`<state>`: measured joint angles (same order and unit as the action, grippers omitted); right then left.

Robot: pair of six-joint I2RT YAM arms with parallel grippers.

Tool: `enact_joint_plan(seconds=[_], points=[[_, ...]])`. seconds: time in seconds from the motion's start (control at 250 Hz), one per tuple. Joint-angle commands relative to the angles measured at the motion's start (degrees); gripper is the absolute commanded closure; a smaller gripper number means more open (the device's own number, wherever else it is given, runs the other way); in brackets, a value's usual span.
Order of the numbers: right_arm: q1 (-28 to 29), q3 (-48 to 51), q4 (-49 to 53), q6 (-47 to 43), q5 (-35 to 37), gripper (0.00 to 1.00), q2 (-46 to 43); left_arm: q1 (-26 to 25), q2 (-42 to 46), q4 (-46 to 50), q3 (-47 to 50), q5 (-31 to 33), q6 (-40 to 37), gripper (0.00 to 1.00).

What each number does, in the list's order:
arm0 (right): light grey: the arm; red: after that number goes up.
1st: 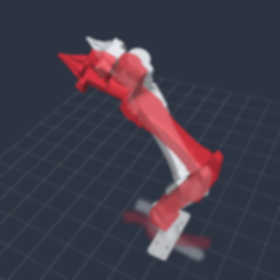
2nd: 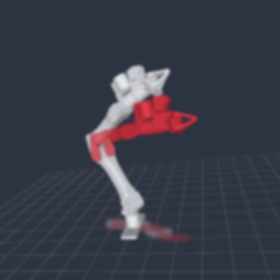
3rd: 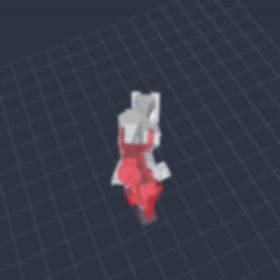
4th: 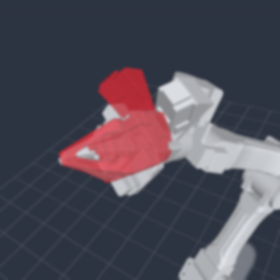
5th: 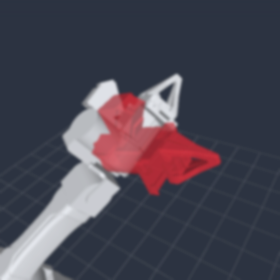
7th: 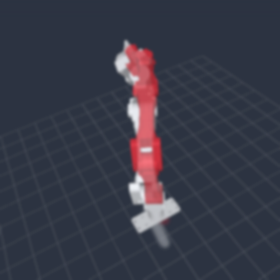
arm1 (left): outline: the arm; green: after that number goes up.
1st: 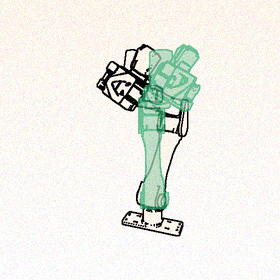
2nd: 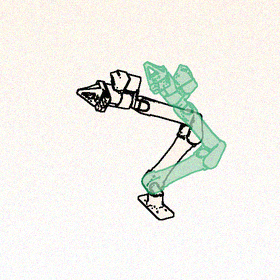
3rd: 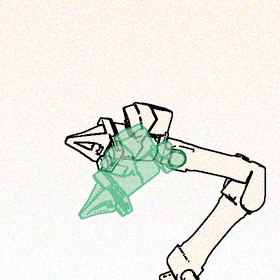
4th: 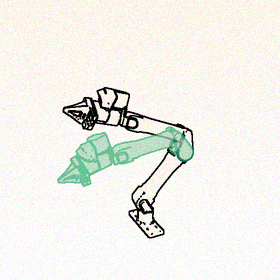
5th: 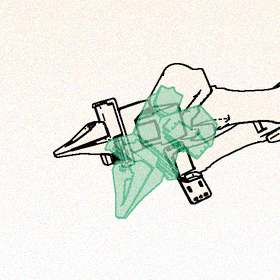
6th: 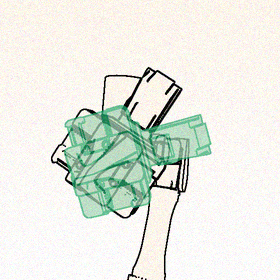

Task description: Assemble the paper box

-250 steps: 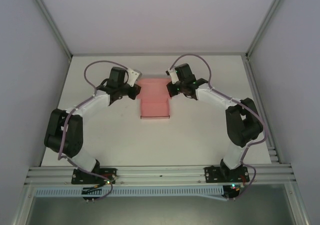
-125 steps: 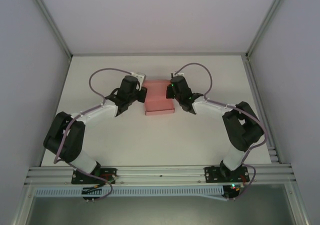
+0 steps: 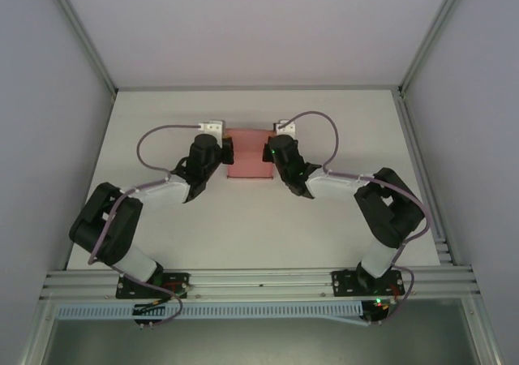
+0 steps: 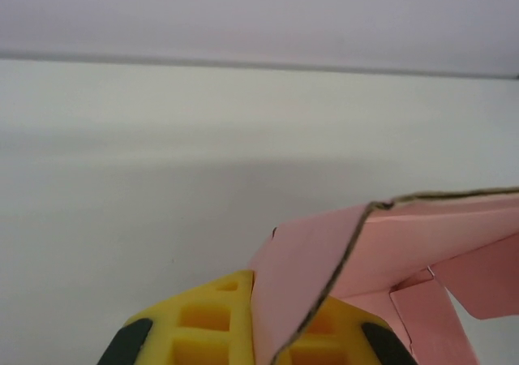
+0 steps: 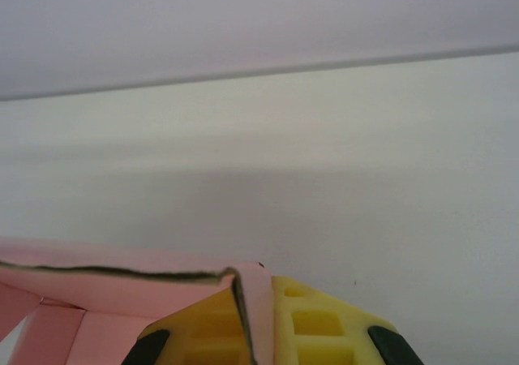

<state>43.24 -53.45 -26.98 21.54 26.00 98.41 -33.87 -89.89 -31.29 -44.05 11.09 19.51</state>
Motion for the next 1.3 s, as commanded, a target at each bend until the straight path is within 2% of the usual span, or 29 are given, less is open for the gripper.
enact_joint_plan(seconds=[0.0,0.232,0.347,0.455,0.671,0.779,0.89,0.962,1.026,1.154,1.198,1.246,1.298], points=[[2.2,1.2,-14.1,2.0,-2.0,1.0,2.2,-2.3,-2.5,-11.9,0.1,-5.5,2.3,1.0],[2.5,3.0,-23.0,-1.6,-0.9,1.0,5.9,-2.8,-6.9,-21.1,2.0,-7.6,0.7,0.99],[2.5,2.9,-23.1,-2.0,-0.2,0.99,7.5,-2.8,-9.3,-24.0,2.9,-11.0,1.2,1.0],[2.6,3.7,-23.9,-1.5,-0.6,0.98,8.2,-2.8,-9.9,-28.2,5.9,-11.2,2.5,1.0],[2.8,8.9,-32.1,-3.3,-2.7,0.96,9.5,-2.9,-8.3,-35.3,14.1,-11.8,1.4,0.99],[3.6,11.6,-36.5,-2.4,-2.8,0.95,10.4,-3.1,-9.5,-40.1,17.0,-11.5,5.4,0.98],[5.1,11.5,-36.1,-2.3,-2.2,0.96,11.4,-3.5,-10.9,-43.7,17.2,-12.2,11.0,0.99],[6.0,10.9,-34.5,-2.7,-0.7,0.98,11.4,-3.6,-10.0,-42.9,15.8,-12.8,12.1,0.99],[6.5,10.2,-32.6,-2.3,0.9,0.98,11.0,-4.0,-7.9,-38.0,13.3,-12.5,12.1,0.99],[7.1,8.7,-29.5,-2.5,2.4,0.99,10.7,-6.6,-5.5,-24.5,7.2,-4.9,9.4,1.0],[7.2,8.6,-29.6,-2.1,2.3,0.99,11.0,-7.1,-6.4,-25.0,7.2,-4.0,9.2,1.0],[7.2,8.5,-29.9,-1.1,2.2,0.99,11.5,-7.2,-8.1,-27.1,7.9,-2.8,12.2,1.0],[7.3,8.6,-30.1,0.0,2.3,0.99,12.1,-7.4,-10.1,-30.1,8.4,-4.5,12.9,1.0]])
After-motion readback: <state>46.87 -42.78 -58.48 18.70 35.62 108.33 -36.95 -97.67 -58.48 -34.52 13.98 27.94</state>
